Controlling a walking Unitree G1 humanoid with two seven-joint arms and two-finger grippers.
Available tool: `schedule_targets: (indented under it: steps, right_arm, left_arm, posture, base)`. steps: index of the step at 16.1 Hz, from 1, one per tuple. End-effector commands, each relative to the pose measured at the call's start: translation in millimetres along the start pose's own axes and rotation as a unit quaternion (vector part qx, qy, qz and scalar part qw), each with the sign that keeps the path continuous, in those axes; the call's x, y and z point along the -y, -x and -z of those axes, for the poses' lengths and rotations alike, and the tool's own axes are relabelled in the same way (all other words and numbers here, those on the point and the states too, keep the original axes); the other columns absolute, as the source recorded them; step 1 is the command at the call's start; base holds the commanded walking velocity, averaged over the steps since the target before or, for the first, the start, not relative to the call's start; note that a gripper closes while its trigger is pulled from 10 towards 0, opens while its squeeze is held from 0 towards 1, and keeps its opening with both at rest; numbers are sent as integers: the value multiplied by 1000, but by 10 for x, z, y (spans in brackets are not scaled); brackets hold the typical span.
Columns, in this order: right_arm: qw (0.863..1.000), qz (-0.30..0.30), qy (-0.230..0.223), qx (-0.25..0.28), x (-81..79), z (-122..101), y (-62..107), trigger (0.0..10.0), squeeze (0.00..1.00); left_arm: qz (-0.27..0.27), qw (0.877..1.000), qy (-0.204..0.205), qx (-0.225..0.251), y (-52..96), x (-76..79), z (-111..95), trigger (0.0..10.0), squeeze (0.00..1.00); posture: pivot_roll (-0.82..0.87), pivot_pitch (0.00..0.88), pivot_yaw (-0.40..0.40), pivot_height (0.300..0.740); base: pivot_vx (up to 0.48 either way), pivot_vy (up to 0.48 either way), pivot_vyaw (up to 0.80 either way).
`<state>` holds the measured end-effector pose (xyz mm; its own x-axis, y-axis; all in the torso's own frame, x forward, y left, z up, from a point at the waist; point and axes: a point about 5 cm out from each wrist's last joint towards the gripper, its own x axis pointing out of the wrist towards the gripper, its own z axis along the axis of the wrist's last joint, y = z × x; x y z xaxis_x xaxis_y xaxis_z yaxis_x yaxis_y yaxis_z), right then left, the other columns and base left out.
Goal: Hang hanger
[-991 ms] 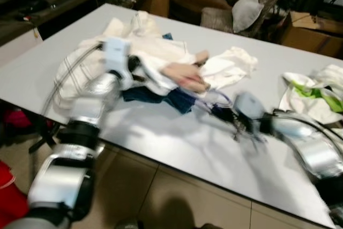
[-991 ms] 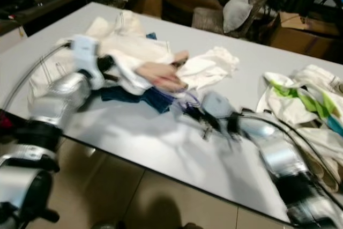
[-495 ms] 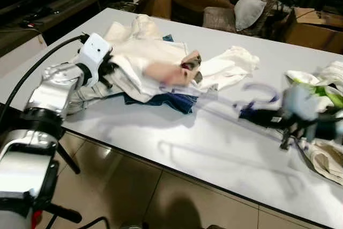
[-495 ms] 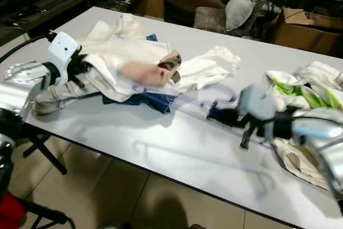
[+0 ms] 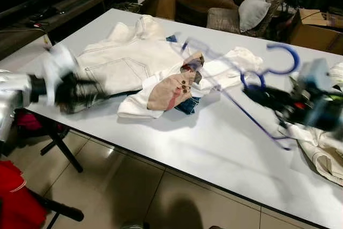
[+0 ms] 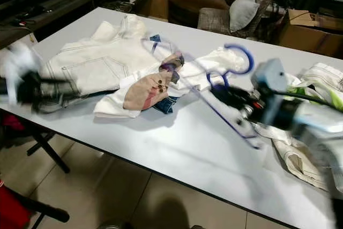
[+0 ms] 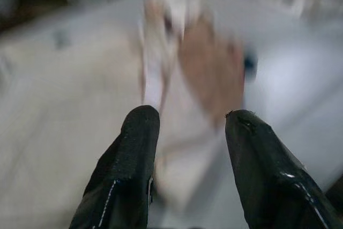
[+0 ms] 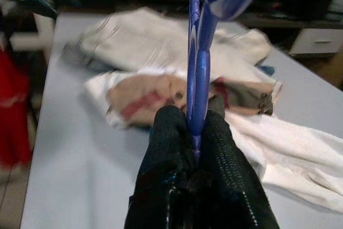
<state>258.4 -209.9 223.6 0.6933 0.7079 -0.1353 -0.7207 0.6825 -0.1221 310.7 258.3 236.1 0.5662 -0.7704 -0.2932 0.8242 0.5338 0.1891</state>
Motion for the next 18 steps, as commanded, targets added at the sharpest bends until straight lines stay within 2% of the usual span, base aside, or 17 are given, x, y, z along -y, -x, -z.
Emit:
schedule_targets:
  steps: [1,2,3,4,5,7,8,9,10,11,13,14,16,17,18]
  right_arm:
    - [998,54,-7,20,20,-84,-40,10000,0]
    - [996,87,-17,22,34,-79,-67,10000,0]
    - [992,113,-40,38,28,-78,-116,10000,0]
    - [987,147,-47,52,25,-73,-166,10000,0]
    - [976,201,-56,67,30,-56,-207,10000,0]
    - [960,257,-72,81,-38,-2,-252,10000,0]
    - [950,297,-70,64,-59,70,-251,10000,0]
    - [943,321,-71,44,-106,162,-258,10000,0]
    - [942,324,-76,40,-207,207,-286,10000,0]
    - [943,320,-83,44,-264,206,-314,10000,0]
    - [940,327,-73,60,-370,191,-399,10000,0]
    - [940,325,-75,67,-392,181,-406,10000,0]
    - [928,359,-62,84,-406,173,-369,10000,0]
    - [918,376,-88,87,-401,195,-342,10000,0]
    - [917,377,-103,84,-412,221,-322,10000,0]
  left_arm:
    - [-48,997,7,61,-9,-3,-110,10000,1000]
    - [-76,994,-5,72,-29,16,-102,10000,1000]
    - [-128,985,16,119,-80,25,-129,10000,1000]
    - [-169,969,53,175,-131,43,-173,10000,333]
    - [-199,952,91,213,-200,100,-200,10000,0]
    - [-191,954,117,198,-430,320,-148,10000,0]
    - [-199,953,128,190,-550,423,-82,10000,0]
    - [-228,947,132,184,-657,500,-6,10000,0]
    - [-262,945,119,158,-723,590,100,10000,0]
    - [-270,946,105,146,-743,642,139,10000,0]
    - [-301,935,129,137,-752,756,261,10000,0]
    - [-301,936,125,131,-764,783,278,10000,0]
    - [-297,937,129,130,-834,833,287,10000,0]
    - [-291,939,125,135,-880,847,259,10000,0]
    - [-293,937,130,139,-908,848,262,10000,0]
  posture:
    - [-49,0,10,740]
    - [-48,0,5,740]
    - [-53,0,7,740]
    - [-61,0,13,740]
    - [-72,0,13,740]
    - [-74,0,14,740]
    - [-79,0,15,740]
    - [-81,0,14,740]
    - [-88,0,0,740]
    - [-87,0,-5,740]
    - [-82,0,-23,740]
    - [-86,0,-20,740]
    - [-103,0,-6,740]
    - [-107,0,-3,740]
    - [-124,0,12,740]
  base:
    - [0,0,0]
    - [0,0,0]
    - [0,0,0]
    - [0,0,0]
    - [0,0,0]
    - [0,0,0]
    - [0,0,0]
    - [0,0,0]
    - [0,-469,0]
    - [0,-480,0]
    - [0,-480,-206]
    - [0,-480,-525]
    - [0,-480,-800]
    - [0,-480,-800]
    - [0,-480,-800]
